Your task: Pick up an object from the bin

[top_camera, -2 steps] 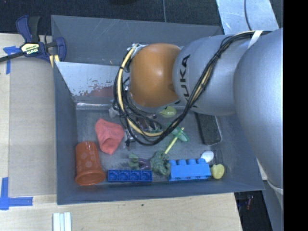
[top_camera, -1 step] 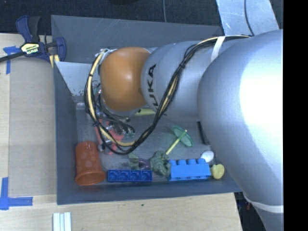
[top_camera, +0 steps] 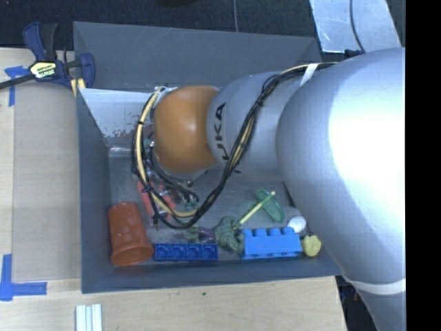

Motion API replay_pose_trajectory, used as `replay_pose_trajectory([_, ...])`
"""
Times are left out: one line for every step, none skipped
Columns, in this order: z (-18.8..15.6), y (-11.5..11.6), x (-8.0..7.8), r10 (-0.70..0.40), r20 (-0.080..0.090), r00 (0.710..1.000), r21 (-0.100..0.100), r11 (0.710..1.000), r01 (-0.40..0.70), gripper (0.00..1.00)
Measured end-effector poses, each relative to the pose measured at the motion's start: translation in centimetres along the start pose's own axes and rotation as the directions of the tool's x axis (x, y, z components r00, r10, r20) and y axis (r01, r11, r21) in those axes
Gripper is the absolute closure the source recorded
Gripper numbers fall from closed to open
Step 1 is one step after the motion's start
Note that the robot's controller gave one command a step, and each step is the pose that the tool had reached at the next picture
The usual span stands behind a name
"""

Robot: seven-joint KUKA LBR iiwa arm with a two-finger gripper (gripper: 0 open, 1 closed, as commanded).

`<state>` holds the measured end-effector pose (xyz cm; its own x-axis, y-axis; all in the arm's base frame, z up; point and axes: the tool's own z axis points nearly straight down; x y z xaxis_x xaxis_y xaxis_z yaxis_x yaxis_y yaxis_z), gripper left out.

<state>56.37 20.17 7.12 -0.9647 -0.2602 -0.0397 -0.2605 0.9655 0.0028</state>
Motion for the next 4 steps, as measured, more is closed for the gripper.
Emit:
replay_pose_trajectory([-2.4, -4.5, 0.0, 0.04, 0.006, 0.999, 0.001, 0.999, -0.04, 0.0])
replay_pose_trajectory([-1.1, -5.7, 0.1, 0.037, -0.003, 0.999, 0.0, 0.999, -0.037, 0.0])
replay_pose_trajectory([-0.6, -8.1, 0.6, 0.053, 0.011, 0.999, -0.002, 0.999, -0.053, 0.0])
replay_pose_trajectory([0.0, -7.0, -0.1, 0.056, 0.008, 0.998, -0.002, 0.998, -0.056, 1.0])
